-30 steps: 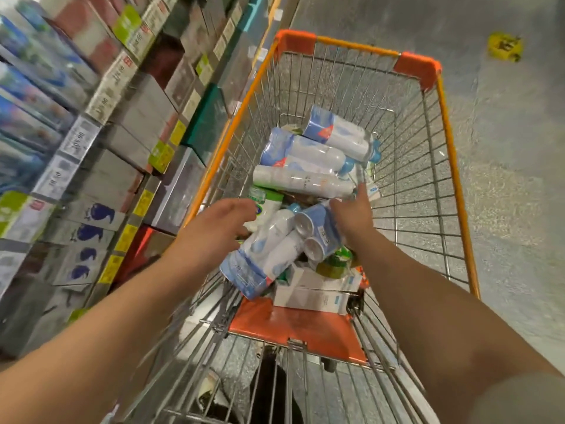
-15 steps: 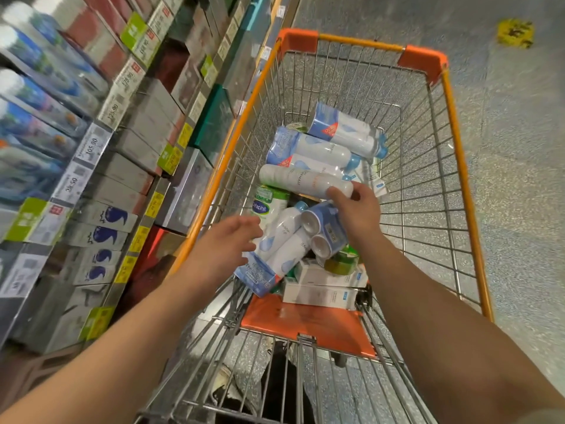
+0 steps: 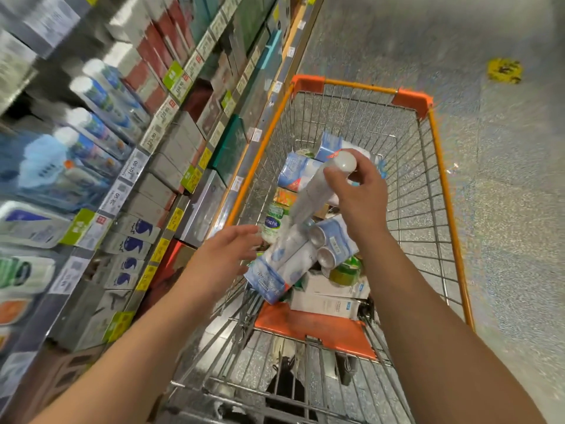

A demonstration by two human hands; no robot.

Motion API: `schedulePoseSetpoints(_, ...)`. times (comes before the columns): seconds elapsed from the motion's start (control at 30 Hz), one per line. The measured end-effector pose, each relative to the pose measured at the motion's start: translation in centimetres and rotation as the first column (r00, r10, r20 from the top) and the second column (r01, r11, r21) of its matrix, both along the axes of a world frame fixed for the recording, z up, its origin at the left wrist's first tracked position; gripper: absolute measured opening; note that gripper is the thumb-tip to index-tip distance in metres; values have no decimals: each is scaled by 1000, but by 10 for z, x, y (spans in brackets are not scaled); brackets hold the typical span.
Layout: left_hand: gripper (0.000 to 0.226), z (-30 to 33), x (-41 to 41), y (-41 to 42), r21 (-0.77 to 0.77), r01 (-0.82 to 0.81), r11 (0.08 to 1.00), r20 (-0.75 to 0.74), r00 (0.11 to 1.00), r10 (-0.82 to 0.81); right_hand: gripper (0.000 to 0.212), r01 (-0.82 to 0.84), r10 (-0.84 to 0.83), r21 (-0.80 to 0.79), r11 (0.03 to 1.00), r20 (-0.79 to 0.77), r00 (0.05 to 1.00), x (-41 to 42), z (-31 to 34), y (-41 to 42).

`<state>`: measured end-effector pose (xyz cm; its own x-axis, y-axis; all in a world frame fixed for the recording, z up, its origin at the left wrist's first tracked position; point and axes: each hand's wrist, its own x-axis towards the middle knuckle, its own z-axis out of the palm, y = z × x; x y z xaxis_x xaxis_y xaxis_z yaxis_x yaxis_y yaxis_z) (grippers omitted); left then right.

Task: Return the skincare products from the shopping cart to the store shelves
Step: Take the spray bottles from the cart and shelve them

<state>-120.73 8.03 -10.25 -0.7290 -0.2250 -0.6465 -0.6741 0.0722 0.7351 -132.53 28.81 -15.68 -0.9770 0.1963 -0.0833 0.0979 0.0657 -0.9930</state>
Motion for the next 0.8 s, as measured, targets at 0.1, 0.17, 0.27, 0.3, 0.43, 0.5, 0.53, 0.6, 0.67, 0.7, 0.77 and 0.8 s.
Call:
schedulePoseSetpoints(0.1,15,20,4,0,7,-10,1000,-58,998,10,27,-24,22,-37,999,-58,998,11,29,-2)
schedulePoseSetpoints(0.17,16,34,4,0,7,7,1000,-109,994,-7,28,-53,48,-59,997,-82,995,19,49,-5)
schedulePoseSetpoints(0.27,45,58,2,4,-4,71,997,-187,980,-71,29,-124,115,-87,988,-101,988,28,77,-11)
schedulePoseSetpoints(0.3,54,64,1,5,-6,79,997,-211,974,-79,28,-146,135,-103,984,-109,985,31,89,-15)
schedulePoseSetpoints(0.43,63,87,3,13,17,118,993,-295,950,-108,25,-211,184,-166,963,-163,969,45,131,-31)
schedulePoseSetpoints(0.5,51,96,5,16,16,126,992,-312,943,-114,23,-236,203,-206,950,-171,964,52,151,-38)
schedulePoseSetpoints(0.53,46,100,7,17,21,127,992,-323,940,-113,22,-246,211,-219,944,-172,962,54,161,-42)
schedulePoseSetpoints(0.6,46,110,10,17,54,122,991,-328,939,-98,21,-269,233,-244,932,-168,958,58,180,-49)
schedulePoseSetpoints(0.67,49,120,15,18,71,126,990,-313,945,-98,20,-292,257,-284,913,-154,954,61,196,-57)
schedulePoseSetpoints(0.7,47,126,19,18,62,129,990,-311,945,-104,18,-299,266,-308,903,-144,953,62,204,-61)
schedulePoseSetpoints(0.77,47,131,26,14,66,104,992,-309,948,-78,19,-322,293,-344,882,-135,947,64,218,-70)
schedulePoseSetpoints(0.8,49,131,29,11,77,88,993,-301,952,-61,22,-336,308,-362,869,-134,942,66,225,-75)
